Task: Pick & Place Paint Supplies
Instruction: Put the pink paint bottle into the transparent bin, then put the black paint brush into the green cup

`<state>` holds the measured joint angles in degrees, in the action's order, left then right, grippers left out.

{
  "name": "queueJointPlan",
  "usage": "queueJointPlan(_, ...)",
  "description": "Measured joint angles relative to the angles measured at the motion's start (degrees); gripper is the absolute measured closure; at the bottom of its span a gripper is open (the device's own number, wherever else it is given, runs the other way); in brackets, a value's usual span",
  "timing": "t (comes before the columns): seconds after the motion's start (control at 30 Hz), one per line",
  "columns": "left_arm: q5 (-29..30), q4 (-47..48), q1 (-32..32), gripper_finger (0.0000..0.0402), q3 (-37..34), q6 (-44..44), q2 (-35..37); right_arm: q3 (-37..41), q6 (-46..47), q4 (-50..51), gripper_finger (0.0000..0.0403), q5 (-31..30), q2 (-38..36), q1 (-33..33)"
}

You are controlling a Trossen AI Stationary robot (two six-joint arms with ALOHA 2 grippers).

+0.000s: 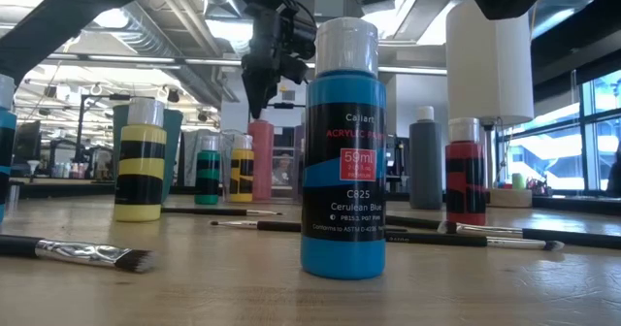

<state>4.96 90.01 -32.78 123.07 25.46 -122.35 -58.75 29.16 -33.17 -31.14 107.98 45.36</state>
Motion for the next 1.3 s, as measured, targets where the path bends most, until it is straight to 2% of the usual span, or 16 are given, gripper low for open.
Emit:
queueJointPlan(0.83,2.5,0.0,1.7,0.0095,0.0,-0.7,0.0,0.0,0.0,0.7,0.0166,-0.2,0.0,0.1)
queueJointPlan(1.3,1.9,0.0,2.5,0.0095,-0.1,-2.0,5.9,0.0,0.4,0.8,0.0166,-0.2,0.0,0.1)
